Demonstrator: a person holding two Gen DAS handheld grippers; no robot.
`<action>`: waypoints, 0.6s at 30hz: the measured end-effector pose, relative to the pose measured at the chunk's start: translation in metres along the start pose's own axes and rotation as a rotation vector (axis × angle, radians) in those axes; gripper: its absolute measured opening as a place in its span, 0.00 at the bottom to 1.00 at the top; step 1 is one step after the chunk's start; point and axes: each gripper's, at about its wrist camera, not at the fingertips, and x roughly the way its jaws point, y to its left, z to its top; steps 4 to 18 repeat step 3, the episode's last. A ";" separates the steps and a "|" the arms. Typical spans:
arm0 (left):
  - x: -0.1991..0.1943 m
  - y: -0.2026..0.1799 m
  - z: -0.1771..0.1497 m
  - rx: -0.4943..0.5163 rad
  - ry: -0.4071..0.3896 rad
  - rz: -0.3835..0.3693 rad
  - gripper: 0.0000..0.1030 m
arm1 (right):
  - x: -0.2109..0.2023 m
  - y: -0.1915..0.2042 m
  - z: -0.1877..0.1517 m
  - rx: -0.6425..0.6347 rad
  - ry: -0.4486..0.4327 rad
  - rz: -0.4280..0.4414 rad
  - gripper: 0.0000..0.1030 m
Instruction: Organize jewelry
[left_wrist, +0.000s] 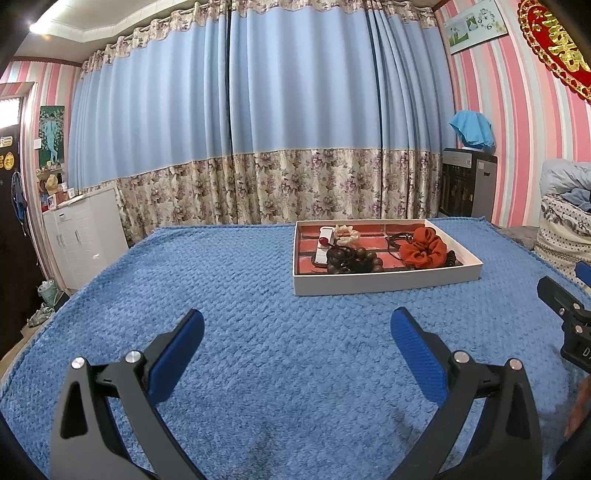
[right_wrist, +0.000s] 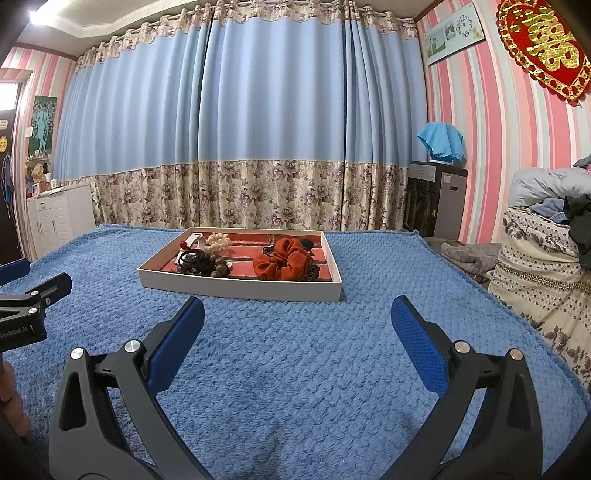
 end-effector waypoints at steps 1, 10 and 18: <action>0.000 0.000 0.000 -0.001 0.002 -0.002 0.96 | 0.000 0.000 0.000 0.000 0.001 -0.001 0.96; 0.001 0.000 0.000 0.000 0.002 0.000 0.96 | 0.000 0.000 0.000 0.000 0.001 0.000 0.96; 0.001 0.000 0.000 0.000 0.002 0.000 0.96 | 0.000 0.000 0.000 0.000 0.001 0.000 0.96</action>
